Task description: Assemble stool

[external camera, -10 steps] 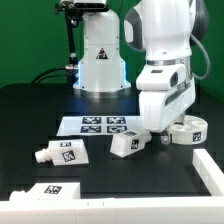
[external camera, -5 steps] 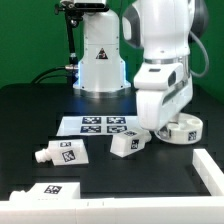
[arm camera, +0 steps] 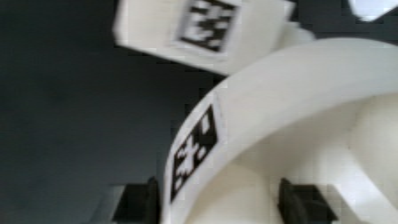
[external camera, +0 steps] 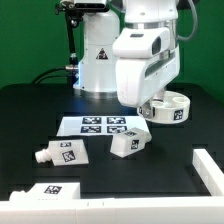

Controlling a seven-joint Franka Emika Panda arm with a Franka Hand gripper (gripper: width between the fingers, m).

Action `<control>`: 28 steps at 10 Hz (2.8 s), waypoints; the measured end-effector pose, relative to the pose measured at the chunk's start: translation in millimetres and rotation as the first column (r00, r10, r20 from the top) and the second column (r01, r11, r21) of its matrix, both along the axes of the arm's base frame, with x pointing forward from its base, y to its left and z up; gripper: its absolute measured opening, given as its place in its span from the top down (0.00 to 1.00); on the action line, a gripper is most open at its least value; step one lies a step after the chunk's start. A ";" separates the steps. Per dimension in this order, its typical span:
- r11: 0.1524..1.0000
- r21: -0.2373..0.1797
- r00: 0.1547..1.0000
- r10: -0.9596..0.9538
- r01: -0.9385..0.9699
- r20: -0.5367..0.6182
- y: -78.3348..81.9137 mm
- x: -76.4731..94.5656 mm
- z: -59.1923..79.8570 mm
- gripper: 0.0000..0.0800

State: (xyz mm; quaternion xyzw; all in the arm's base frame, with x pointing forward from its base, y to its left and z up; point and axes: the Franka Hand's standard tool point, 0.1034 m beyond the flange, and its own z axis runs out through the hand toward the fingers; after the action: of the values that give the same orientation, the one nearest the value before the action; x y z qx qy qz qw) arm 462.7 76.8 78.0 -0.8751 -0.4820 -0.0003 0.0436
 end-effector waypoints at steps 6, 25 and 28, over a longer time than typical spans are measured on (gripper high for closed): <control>0.999 0.050 1.000 0.013 -0.012 -0.008 -40.8 97.5 -21.1 0.60; 0.967 0.081 0.970 -0.242 0.241 0.006 -29.3 166.3 -68.2 0.38; 0.966 0.073 0.969 -0.246 0.246 -0.020 -27.0 160.8 -54.6 0.20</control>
Offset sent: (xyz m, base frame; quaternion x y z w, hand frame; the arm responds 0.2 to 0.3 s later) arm 0.1000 -0.0036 0.0111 0.0013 -0.0269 0.0806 0.9964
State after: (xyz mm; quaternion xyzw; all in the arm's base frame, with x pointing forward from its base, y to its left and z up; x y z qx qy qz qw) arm 623.5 49.9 23.4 -0.9259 -0.3691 -0.0189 0.0788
